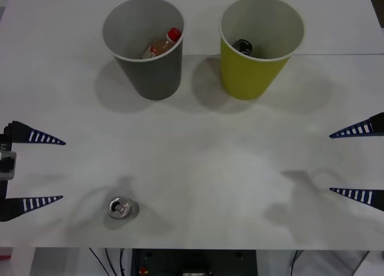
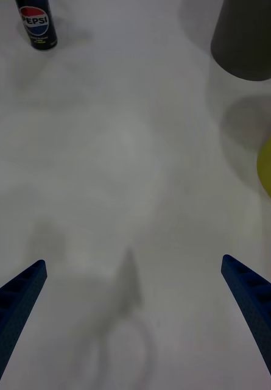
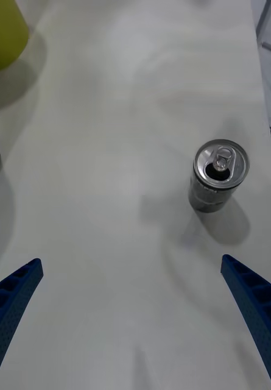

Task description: Put the can into the green bin and the plastic bottle into the gray bin

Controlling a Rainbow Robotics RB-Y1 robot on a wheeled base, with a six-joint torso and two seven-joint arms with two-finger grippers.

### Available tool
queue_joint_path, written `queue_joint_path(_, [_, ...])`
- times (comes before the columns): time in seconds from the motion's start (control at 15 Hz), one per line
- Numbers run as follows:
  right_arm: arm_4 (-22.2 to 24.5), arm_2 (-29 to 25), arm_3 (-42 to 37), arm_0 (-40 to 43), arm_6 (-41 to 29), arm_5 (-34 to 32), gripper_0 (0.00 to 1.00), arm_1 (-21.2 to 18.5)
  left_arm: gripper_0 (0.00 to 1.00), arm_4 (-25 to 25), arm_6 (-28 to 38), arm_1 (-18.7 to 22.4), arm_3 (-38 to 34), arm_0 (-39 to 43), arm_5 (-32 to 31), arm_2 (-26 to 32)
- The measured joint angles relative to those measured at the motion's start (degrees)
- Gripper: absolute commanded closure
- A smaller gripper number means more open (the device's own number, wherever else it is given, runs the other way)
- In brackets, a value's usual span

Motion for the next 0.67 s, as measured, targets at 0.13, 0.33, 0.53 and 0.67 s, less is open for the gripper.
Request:
queue_joint_path(0.13, [0.0,0.0,0.0,0.0,0.0,0.0,0.00,0.0,0.00,2.5,-3.5,-0.2,2.8,0.0,0.6,-2.2])
queue_joint_path(0.33, [0.0,0.0,0.0,0.0,0.0,0.0,0.00,0.0,0.00,6.3,-10.8,-0.2,7.1,-0.3,1.9,-6.2])
queue_joint_path(0.53, [0.0,0.0,0.0,0.0,0.0,0.0,0.00,0.0,0.00,11.1,-17.7,-0.2,12.4,-2.1,2.0,-11.0])
queue_joint_path(0.67, [0.0,0.0,0.0,0.0,0.0,0.0,0.00,0.0,0.00,15.3,-22.7,-0.2,16.9,-4.0,1.6,-15.3])
